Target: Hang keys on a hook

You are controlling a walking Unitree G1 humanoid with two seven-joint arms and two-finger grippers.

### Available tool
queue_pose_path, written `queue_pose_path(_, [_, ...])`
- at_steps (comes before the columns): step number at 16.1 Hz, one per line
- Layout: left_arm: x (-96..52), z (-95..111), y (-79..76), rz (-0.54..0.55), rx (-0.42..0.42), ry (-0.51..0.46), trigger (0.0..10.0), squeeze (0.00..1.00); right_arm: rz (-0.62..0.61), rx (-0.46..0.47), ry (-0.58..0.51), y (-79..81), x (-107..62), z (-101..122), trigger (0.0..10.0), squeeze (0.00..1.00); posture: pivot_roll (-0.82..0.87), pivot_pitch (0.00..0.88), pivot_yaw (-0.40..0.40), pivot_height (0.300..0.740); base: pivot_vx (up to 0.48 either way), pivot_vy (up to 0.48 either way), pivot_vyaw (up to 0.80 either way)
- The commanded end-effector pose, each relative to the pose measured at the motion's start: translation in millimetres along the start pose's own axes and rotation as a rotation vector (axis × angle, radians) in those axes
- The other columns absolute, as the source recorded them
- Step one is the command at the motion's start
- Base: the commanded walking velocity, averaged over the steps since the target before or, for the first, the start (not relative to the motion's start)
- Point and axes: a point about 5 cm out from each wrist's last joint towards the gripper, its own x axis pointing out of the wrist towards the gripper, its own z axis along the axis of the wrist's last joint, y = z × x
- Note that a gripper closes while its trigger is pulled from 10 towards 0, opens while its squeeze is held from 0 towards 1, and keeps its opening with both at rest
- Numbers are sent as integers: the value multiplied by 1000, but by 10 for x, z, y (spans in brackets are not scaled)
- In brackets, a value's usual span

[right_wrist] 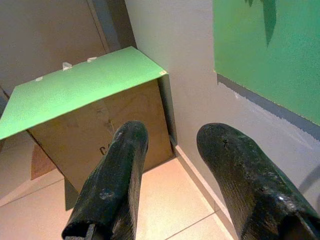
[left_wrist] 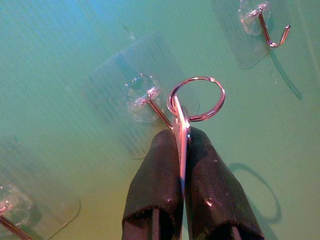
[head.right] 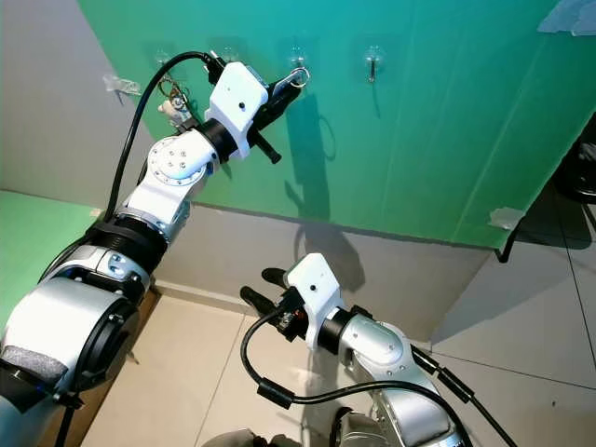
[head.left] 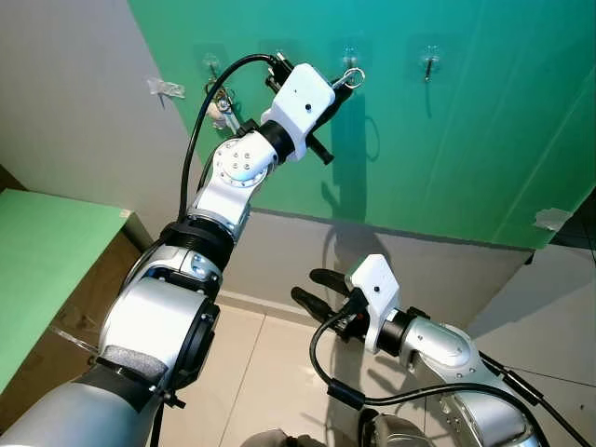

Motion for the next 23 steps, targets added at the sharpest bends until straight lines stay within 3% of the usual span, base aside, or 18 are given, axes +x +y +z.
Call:
queue_pose_path(1, [7, 38, 6, -15, 25, -12, 0, 0, 9, 3, -16, 36, 15, 40, 10000, 0, -251, 89, 162, 720, 0, 0, 0])
queue_pose_path(11, [0, 10, -11, -20, 19, -1, 0, 0, 9, 5, -15, 40, 14, 39, 10000, 0, -249, 89, 161, 720, 0, 0, 0])
queue_pose_path(12, [-132, -122, 57, 128, -7, 40, 0, 0, 22, 10, -6, 35, 6, 44, 10000, 0, -239, 96, 150, 720, 0, 0, 0])
queue_pose_path(19, [-119, 66, 134, 183, 52, -55, 0, 0, 23, 10, -5, 38, 9, 47, 10000, 0, -240, 94, 150, 720, 0, 0, 0])
queue_pose_path(23, [-79, 26, 155, 179, 64, 5, 0, 0, 26, 12, -3, 43, 7, 47, 10000, 0, -240, 97, 149, 720, 0, 0, 0])
